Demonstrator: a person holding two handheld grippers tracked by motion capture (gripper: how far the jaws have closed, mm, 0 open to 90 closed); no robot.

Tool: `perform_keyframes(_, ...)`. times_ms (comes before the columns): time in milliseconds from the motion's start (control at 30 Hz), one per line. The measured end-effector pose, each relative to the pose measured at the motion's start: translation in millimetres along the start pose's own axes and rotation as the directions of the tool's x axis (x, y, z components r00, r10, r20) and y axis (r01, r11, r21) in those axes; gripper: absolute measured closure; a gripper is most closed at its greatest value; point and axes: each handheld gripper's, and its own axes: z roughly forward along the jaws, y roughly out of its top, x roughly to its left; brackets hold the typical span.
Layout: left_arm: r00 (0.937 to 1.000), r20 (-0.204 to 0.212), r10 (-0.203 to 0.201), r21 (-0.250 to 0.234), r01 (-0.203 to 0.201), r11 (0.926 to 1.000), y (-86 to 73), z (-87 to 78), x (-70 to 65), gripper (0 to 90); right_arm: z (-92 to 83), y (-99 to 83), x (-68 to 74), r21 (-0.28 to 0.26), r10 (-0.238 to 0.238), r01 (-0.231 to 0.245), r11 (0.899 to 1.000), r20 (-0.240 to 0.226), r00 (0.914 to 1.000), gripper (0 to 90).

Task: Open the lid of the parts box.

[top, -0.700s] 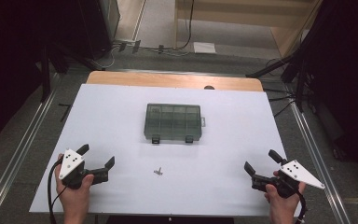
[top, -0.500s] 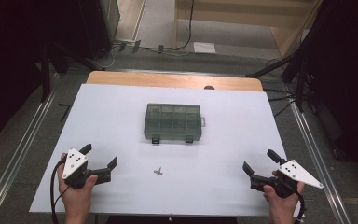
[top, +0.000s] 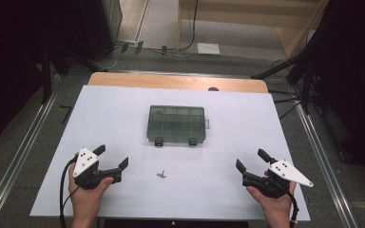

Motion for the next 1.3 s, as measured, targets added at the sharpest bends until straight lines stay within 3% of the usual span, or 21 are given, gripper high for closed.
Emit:
perform_keyframes(33,1.0000,-0.001,0.003,0.001,-0.003,1.0000,1.4,1.5,-1.3,7.3,0.0,0.0,0.0,0.000,0.000,0.000,1.000,0.000,1.0000,16.8)
perform_keyframes(67,0.9999,-0.011,0.000,-0.001,0.000,1.0000,2.2,2.0,-2.1,14.6,4.8,3.1,4.6,0.008,-0.006,0.006,1.000,-0.006,1.0000,19.8)
perform_keyframes(200,0.9999,-0.012,-0.005,0.009,0.005,0.9999,7.4,9.0,-4.7,16.7,12.4,7.3,10.6,0.019,-0.013,0.013,1.000,-0.005,0.9999,24.7)
perform_keyframes(233,0.9998,-0.018,-0.008,0.007,0.008,0.9999,8.3,10.2,-5.5,22.3,17.3,9.9,13.5,0.026,-0.012,0.012,1.000,-0.012,0.9999,28.5)
perform_keyframes(300,0.9998,-0.020,-0.006,0.013,0.006,0.9999,11.3,13.0,-6.5,24.2,19.6,11.2,14.4,0.030,-0.013,0.014,0.999,-0.016,0.9998,30.9)
perform_keyframes(433,0.9993,-0.036,-0.003,0.019,0.004,0.9998,18.0,21.2,-9.8,38.0,30.8,18.5,13.5,0.028,-0.001,0.002,1.000,-0.042,0.9991,44.6)
perform_keyframes(500,0.9994,-0.036,0.001,0.023,0.000,0.9997,22.1,26.4,-11.7,41.0,33.2,20.7,13.8,0.031,0.007,-0.005,0.999,-0.050,0.9987,46.7)
perform_keyframes(567,0.9992,-0.039,0.003,0.030,-0.002,0.9995,26.3,31.8,-13.3,49.2,39.4,25.5,14.8,0.033,-0.009,0.011,0.999,-0.057,0.9983,51.9)
perform_keyframes(800,0.9999,-0.004,-0.009,0.042,0.010,0.9991,38.9,48.5,-13.1,65.6,56.4,32.3,16.6,0.047,-0.017,0.022,0.999,-0.096,0.9953,64.4)
perform_keyframes(1000,0.9996,0.026,-0.003,0.065,0.001,0.9979,47.5,64.1,-12.7,83.0,84.4,38.3,17.6,0.088,-0.008,0.021,0.996,-0.146,0.9893,76.9)
perform_keyframes(1067,0.9995,0.030,0.009,0.073,-0.012,0.9973,48.9,70.2,-13.3,83.1,87.8,38.8,17.8,0.092,-0.015,0.030,0.995,-0.156,0.9876,78.7)
perform_keyframes(1167,0.9991,0.039,0.019,0.092,-0.022,0.9955,49.1,80.1,-11.6,90.0,100.2,38.3,16.7,0.107,-0.023,0.043,0.993,-0.183,0.9829,86.6)
perform_keyframes(1300,0.9971,0.074,0.018,0.118,-0.027,0.9926,47.8,92.8,-8.4,90.0,112.5,35.5,15.4,0.137,-0.036,0.061,0.989,-0.180,0.9830,90.0)
